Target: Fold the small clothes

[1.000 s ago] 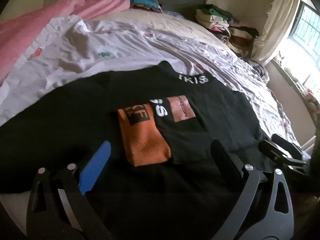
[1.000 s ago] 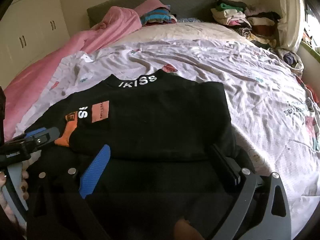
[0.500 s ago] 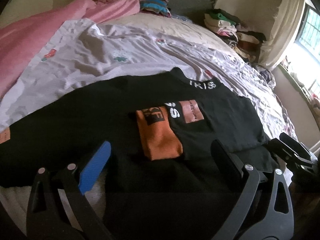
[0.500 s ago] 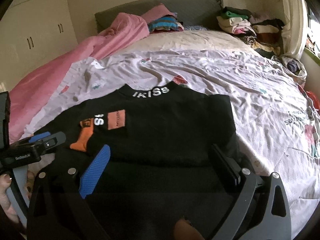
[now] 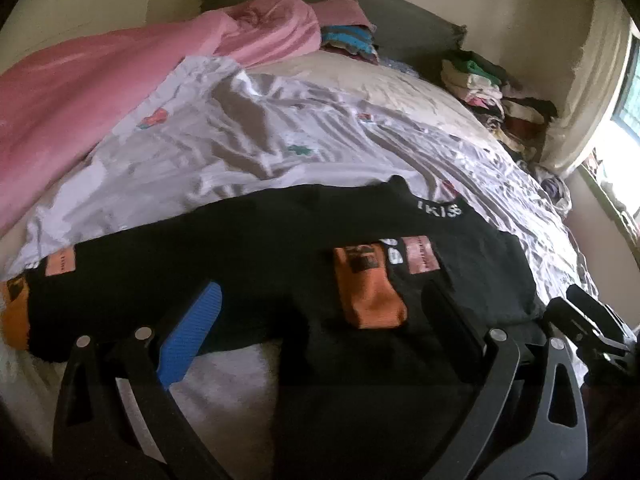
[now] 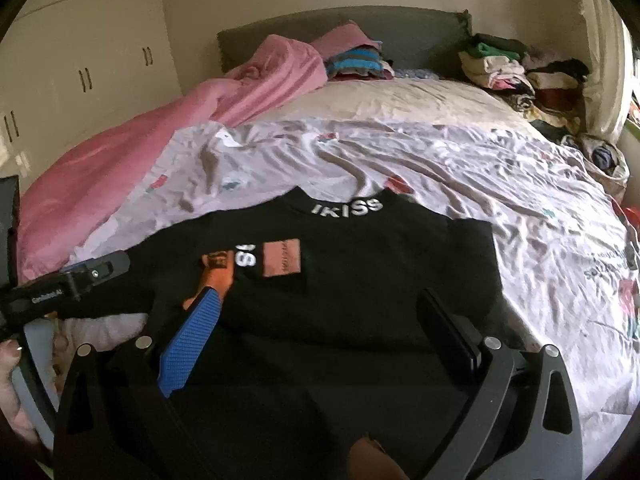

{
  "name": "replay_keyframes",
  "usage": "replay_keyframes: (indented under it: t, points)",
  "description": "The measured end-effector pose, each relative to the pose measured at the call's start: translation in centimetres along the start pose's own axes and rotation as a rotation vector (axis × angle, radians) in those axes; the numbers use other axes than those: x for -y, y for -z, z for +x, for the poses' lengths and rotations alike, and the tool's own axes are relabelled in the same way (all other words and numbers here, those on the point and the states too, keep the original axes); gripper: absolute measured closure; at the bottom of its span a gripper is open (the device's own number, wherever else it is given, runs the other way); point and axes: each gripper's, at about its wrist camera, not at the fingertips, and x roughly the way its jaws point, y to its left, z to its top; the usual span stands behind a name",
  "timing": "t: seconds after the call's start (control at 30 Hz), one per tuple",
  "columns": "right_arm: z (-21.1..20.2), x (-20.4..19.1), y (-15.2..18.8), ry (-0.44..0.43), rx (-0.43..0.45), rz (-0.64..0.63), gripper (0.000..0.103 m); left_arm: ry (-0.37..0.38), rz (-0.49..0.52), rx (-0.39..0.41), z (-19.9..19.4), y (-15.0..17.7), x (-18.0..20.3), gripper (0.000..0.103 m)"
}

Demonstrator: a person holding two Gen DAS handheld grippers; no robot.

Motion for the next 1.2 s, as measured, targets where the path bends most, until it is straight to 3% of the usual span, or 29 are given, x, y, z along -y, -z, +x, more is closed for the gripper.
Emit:
replay_keyframes:
  t: [0.43, 0.7, 1.2]
  points:
    - [-0.5, -3.3, -1.6, -0.072, 0.038, -0.044, 0.004, -0.036, -0.088, 0.02, -2.3, -0.1, -4.1, 0.009]
    - [-0.7, -5.6, -2.7, -0.112, 0.054, -0.073, 0.004, -0.12, -0.122, 0.061, -4.3, -0.4, -6.2, 0.01]
    - [0.5, -11.5, -3.8, -0.204, 0.038, -0.165, 0.004, -0.22, -0.223, 0.062, -6.5, 0.3, -11.4, 0.009]
